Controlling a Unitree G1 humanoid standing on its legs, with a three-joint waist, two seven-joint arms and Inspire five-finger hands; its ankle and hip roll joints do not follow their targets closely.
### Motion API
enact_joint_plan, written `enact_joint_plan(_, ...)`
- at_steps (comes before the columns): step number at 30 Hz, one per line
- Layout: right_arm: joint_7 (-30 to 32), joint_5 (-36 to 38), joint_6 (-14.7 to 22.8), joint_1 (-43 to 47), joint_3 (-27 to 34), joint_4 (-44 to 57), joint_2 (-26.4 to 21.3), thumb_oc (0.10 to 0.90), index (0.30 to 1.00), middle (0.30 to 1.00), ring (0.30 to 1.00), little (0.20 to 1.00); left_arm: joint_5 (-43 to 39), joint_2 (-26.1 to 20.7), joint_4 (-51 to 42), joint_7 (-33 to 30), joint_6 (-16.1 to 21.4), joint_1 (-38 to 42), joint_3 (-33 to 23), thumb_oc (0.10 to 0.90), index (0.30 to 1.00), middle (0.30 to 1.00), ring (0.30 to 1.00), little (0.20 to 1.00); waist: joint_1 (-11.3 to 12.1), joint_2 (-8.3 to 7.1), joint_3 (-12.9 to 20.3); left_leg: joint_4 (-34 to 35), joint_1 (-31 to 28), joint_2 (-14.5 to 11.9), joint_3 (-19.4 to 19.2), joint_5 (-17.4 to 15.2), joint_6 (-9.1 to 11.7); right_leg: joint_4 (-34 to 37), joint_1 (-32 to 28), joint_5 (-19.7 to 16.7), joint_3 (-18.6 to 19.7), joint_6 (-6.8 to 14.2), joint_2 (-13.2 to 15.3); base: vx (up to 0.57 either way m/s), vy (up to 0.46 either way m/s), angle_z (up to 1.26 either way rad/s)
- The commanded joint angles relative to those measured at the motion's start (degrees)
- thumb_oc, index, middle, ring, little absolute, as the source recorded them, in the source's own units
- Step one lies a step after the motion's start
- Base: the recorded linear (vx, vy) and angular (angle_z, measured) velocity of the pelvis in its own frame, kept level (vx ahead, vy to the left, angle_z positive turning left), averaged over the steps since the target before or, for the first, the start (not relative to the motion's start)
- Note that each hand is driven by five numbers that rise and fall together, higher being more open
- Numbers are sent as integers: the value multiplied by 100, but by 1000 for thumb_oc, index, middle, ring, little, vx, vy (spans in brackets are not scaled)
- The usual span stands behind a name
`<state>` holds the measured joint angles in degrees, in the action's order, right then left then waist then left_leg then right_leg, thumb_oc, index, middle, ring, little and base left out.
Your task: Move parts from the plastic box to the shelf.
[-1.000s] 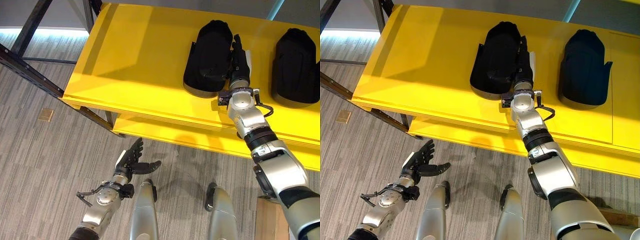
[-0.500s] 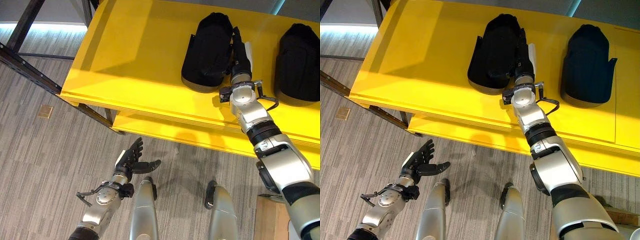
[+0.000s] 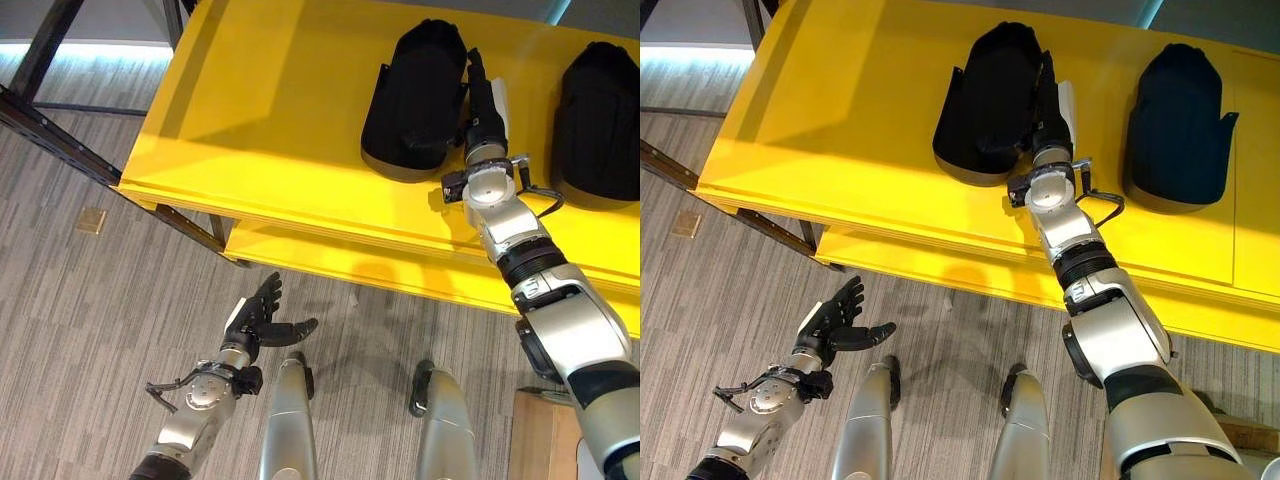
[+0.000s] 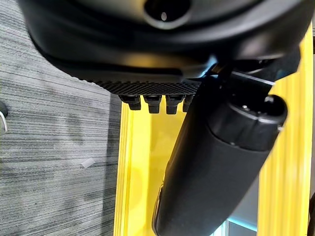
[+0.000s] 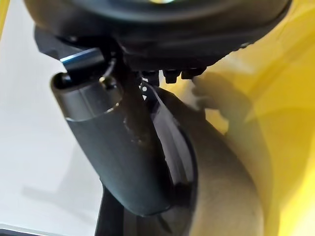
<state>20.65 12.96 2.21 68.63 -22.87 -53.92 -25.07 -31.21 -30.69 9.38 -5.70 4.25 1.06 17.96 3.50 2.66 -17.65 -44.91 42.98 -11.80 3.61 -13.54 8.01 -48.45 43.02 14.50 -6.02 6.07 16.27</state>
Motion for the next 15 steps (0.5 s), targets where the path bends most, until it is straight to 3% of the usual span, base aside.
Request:
enact_joint_plan(1,117,-222,331,857,-118,-102,-353,900,1000,1000,1000,1000,-77,-365,-648,26,572,68,-6,900,1000,1000,1000,1000,128,-84,290,283,12,-30,305,257,-229,355,-282,-284,153,10,-46,0,0,0)
enact_joint_plan(3,128,-243,334,876,-133,-123,-378,900,1000,1000,1000,1000,-79,-373,-667,31,578,56,-27,900,1000,1000,1000,1000,131,-87,296,284,26,-28,307,260,-224,358,-272,-287,151,14,-44,-40,2,0)
enact_joint_plan(4,136,-239,339,901,-124,-143,-399,900,1000,1000,1000,1000,-73,-369,-664,29,579,52,-41,900,1000,1000,1000,1000,128,-88,285,317,106,-17,298,423,-258,402,-203,-427,136,-30,-39,0,0,0)
enact_joint_plan(5,135,-244,337,897,-125,-158,-411,900,1000,1000,1000,1000,-74,-363,-658,37,576,38,-39,900,1000,1000,1000,1000,130,-88,302,269,48,-27,310,261,-222,342,-254,-283,151,11,-45,0,0,0)
enact_joint_plan(7,134,-254,335,936,-147,-174,-441,900,1000,1000,1000,1000,-79,-370,-653,40,581,35,-46,900,1000,1000,1000,1000,126,-89,286,311,124,-21,301,429,-254,394,-183,-427,134,-32,-39,0,0,0)
enact_joint_plan(8,128,-258,324,938,-159,-194,-448,900,1000,1000,1000,1000,-85,-375,-663,46,585,18,-45,900,1000,1000,1000,1000,128,-94,304,264,68,-31,320,266,-220,337,-234,-281,156,9,-47,0,0,0)
enact_joint_plan(10,137,-279,322,988,-188,-200,-484,900,1000,1000,1000,1000,-89,-389,-658,42,593,23,-60,900,1000,1000,1000,1000,123,-101,293,305,141,-21,316,433,-252,381,-163,-420,146,-33,-45,0,0,0)
enact_joint_plan(11,137,-286,322,996,-202,-196,-500,900,1000,1000,1000,1000,-91,-391,-659,43,593,14,-56,900,1000,1000,1000,1000,124,-102,311,277,69,-35,329,271,-217,323,-218,-272,157,11,-51,-67,3,2)
enact_joint_plan(12,140,-283,327,1014,-203,-198,-510,900,1000,1000,1000,1000,-95,-396,-674,45,595,16,-60,900,1000,1000,1000,1000,123,-104,296,324,134,-23,313,436,-251,375,-159,-415,141,-30,-48,94,-20,2)
enact_joint_plan(13,138,-291,326,1023,-219,-208,-526,900,1000,1000,1000,1000,-96,-396,-649,48,592,8,-49,900,1000,1000,1000,1000,121,-108,311,287,67,-33,320,272,-215,318,-215,-264,158,12,-58,-68,-6,2)
enact_joint_plan(14,141,-289,332,1037,-218,-221,-543,900,1000,1000,1000,1000,-97,-395,-646,53,594,19,-42,900,1000,1000,1000,1000,122,-111,295,334,129,-20,304,438,-249,373,-156,-408,142,-30,-53,97,-30,2)
enact_joint_plan(15,134,-284,334,1041,-240,-239,-579,900,1000,1000,1000,1000,-102,-408,-649,53,595,13,-33,900,1000,1000,1000,1000,126,-113,306,298,66,-27,322,285,-212,314,-211,-250,155,14,-59,-63,-12,1)
